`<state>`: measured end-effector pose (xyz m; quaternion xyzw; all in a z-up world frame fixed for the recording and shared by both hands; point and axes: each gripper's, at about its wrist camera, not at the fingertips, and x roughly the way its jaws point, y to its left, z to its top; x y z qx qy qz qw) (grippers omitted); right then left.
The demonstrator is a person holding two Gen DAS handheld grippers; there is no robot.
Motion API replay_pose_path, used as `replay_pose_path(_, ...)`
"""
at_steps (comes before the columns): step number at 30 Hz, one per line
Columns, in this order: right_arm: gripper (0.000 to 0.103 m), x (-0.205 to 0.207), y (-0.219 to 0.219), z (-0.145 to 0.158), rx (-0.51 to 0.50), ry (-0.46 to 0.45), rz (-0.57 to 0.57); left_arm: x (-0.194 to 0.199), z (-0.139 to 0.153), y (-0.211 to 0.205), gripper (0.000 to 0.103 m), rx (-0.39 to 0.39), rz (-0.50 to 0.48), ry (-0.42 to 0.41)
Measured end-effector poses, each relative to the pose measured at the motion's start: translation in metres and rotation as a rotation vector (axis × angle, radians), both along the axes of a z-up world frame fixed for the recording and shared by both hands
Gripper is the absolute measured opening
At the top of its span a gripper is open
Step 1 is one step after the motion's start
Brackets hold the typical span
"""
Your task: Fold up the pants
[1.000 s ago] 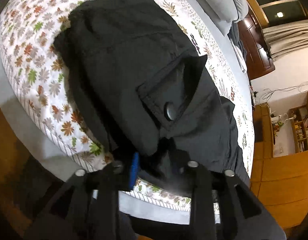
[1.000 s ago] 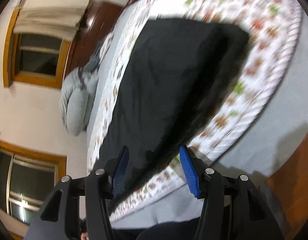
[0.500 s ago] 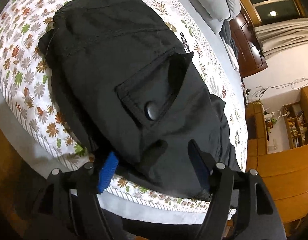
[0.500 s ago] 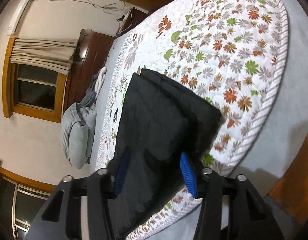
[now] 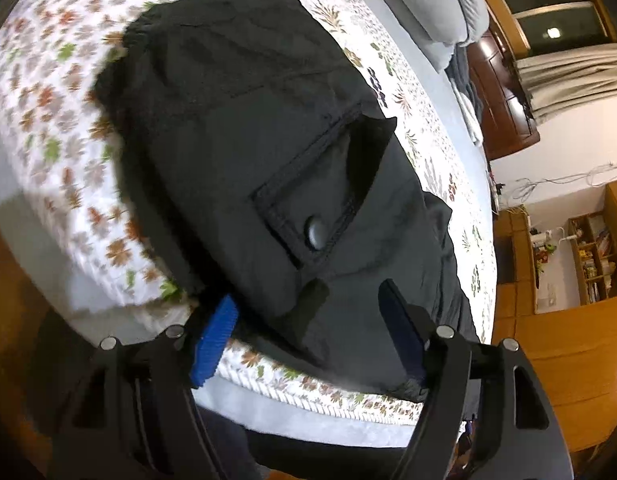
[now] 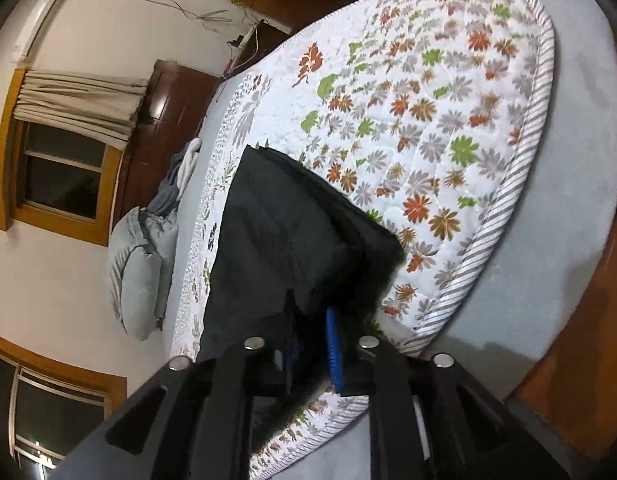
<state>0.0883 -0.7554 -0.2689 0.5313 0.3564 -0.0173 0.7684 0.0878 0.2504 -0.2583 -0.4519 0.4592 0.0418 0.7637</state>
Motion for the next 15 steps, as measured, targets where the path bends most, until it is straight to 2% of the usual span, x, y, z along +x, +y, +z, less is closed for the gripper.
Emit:
replay_pose_path(3,0.041,-0.012,-0.006,0.005,0.021,-0.014,-0.014,-0.013,0.014,0.002,0.078,0.051,0.016,0.005)
replay_pose_path(4,0.052,-0.015,-0.007,0.007,0.012,-0.013,-0.009,-0.018,0.022,0.004,0.080,0.084,0.022,-0.010)
replay_pose_path(6,0.054,-0.019,-0.006,0.008,0.000,-0.010,-0.004,-0.026,0.042,0.013,0.086,0.154,0.033,-0.060)
replay_pose_path(8,0.058,-0.020,-0.004,0.007,0.008,-0.015,0.012,-0.029,0.056,0.029,0.089,0.190,0.058,-0.103)
replay_pose_path(10,0.062,-0.020,-0.005,0.004,0.017,-0.009,0.003,-0.026,0.059,0.046,0.089,0.179,0.084,-0.113)
replay_pose_path(15,0.062,-0.018,-0.003,-0.002,0.041,-0.012,-0.006,-0.007,0.041,0.086,0.089,0.063,0.130,-0.086)
